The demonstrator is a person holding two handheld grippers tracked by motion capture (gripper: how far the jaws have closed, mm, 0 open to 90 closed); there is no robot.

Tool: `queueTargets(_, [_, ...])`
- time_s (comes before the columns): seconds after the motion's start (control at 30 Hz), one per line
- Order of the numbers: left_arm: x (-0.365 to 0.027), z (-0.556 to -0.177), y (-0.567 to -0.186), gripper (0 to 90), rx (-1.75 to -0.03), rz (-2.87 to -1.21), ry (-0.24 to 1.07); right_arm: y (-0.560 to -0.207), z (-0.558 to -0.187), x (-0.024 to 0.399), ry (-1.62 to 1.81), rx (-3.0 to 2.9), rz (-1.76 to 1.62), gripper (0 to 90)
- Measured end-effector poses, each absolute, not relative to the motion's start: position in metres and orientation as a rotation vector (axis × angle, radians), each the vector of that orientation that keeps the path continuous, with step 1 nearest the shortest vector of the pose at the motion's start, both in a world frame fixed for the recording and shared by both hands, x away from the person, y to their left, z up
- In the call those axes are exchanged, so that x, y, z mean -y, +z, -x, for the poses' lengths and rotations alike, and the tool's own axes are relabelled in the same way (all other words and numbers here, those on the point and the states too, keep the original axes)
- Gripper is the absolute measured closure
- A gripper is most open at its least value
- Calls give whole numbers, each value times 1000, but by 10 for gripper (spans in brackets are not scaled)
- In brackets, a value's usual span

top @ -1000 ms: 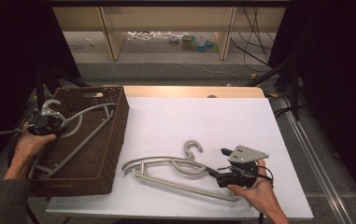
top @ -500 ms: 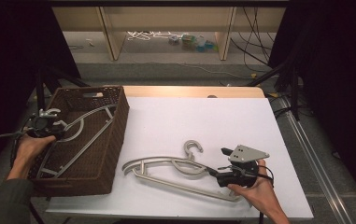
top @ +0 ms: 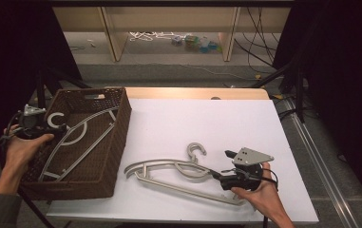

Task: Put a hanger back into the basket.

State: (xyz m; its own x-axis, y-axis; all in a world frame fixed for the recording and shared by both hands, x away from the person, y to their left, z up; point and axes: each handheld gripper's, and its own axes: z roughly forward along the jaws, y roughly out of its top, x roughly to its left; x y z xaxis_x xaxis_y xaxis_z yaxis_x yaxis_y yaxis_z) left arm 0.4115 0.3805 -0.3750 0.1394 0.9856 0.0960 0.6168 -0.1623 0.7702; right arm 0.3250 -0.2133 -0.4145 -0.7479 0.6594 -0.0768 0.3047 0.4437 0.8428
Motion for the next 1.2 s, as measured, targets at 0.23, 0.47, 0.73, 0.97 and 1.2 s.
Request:
queueTargets(0.23, [-353, -384, -352, 230, -1417, -1773, 864, -415, -325, 212, 1239, -2283, -797, 201])
queueTargets(0.47, [-314, -362, -346, 177, -1279, -1742, 805, -415, -325, 212, 1241, -2289, -795, 203])
queueTargets(0.73, [-267, -344, -350, 163, -1119, -1717, 733, -416, -325, 213, 1260, -2270, -827, 195])
queueTargets(0.97, [-233, -332, -356, 163, -1027, -1702, 680, -416, -325, 214, 1269, -2262, -831, 193])
queueTargets(1.2, [-216, -324, -363, 164, -974, -1666, 642, -416, -326, 216, 1308, -2244, -847, 191])
